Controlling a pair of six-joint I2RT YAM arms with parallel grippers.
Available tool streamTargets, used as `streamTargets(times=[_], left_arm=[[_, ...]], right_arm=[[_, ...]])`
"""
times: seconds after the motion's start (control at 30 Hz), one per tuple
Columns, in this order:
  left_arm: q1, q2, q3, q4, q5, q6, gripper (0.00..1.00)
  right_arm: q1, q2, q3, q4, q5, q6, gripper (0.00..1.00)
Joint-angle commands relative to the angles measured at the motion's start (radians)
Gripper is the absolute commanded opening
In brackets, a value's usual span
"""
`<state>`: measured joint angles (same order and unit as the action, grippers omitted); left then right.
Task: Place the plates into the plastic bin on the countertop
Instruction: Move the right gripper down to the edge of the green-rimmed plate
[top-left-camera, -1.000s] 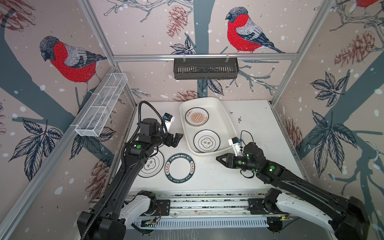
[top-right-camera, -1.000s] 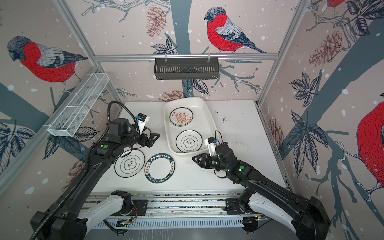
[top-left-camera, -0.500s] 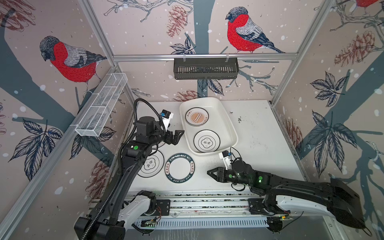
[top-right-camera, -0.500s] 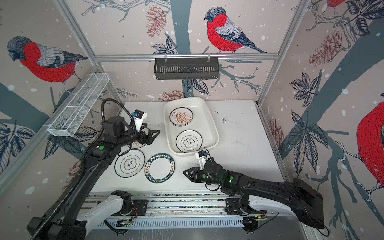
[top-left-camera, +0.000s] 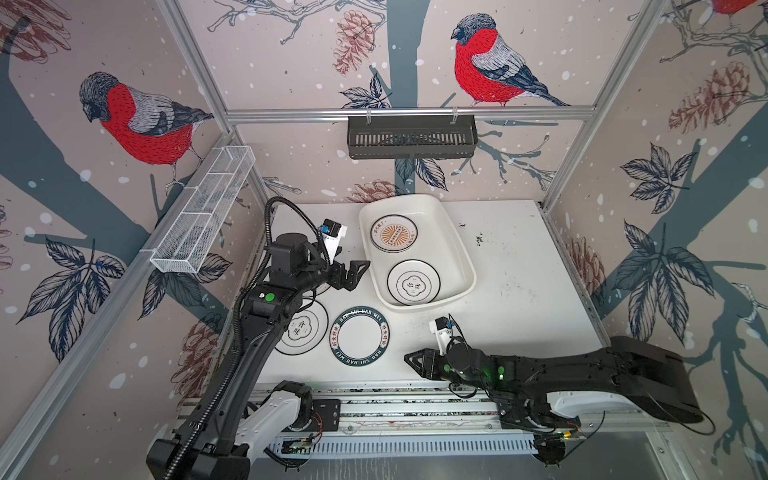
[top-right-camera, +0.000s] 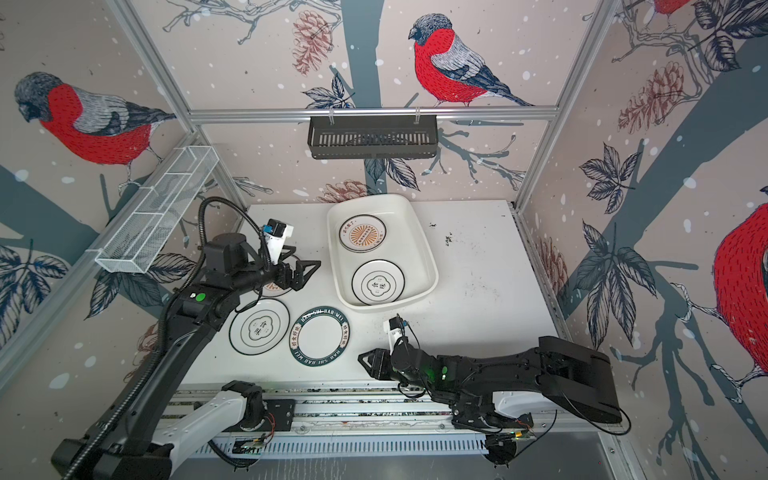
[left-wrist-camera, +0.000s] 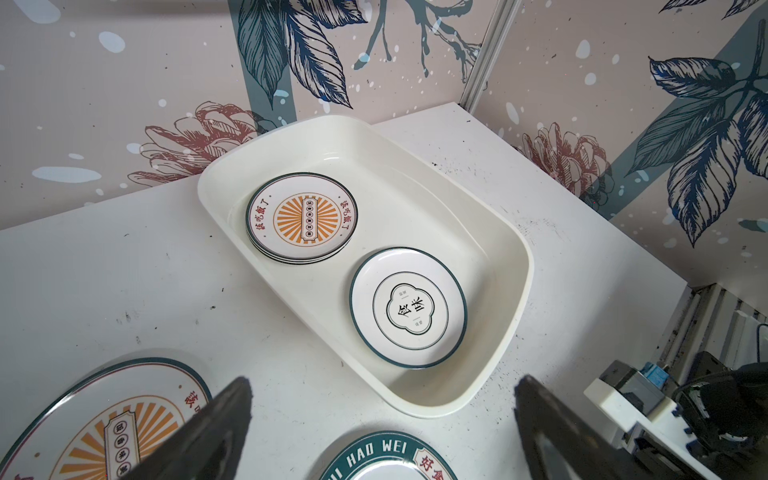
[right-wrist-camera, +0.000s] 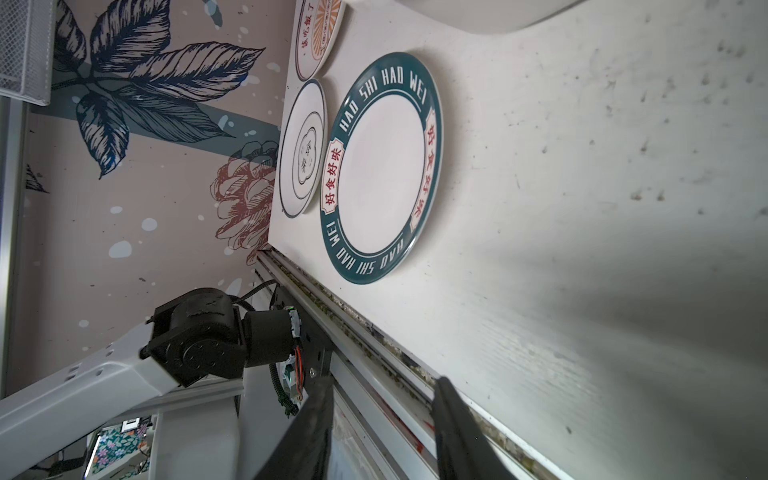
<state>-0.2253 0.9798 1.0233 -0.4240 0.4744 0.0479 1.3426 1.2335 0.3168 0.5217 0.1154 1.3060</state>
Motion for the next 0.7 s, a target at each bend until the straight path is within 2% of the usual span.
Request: streamTargets(times=[0.0,0.3,0.43,0.67], left_arm=[[0.001,-0.013,0.004,0.021,0.030,-0.016,0.98],[0.000,-0.050,0.000,0.008,0.031,-0.011,0.97],[0.000,-0.061,-0.003,0.010,0.040,-0.015,0.98],[0.000,-0.072,-0.002,0.013,0.055,-0.022,0.98]], right_arm=[[0.010,0.064,0.020,0.098,0.085,0.051,0.41],[0.032,0.235,0.025,0.294,0.165,0.131,0.40],[0.027,0.310,0.029,0.372,0.152,0.149,0.41],[0.015,0.465,0.026,0.610,0.138,0.187,0.40]])
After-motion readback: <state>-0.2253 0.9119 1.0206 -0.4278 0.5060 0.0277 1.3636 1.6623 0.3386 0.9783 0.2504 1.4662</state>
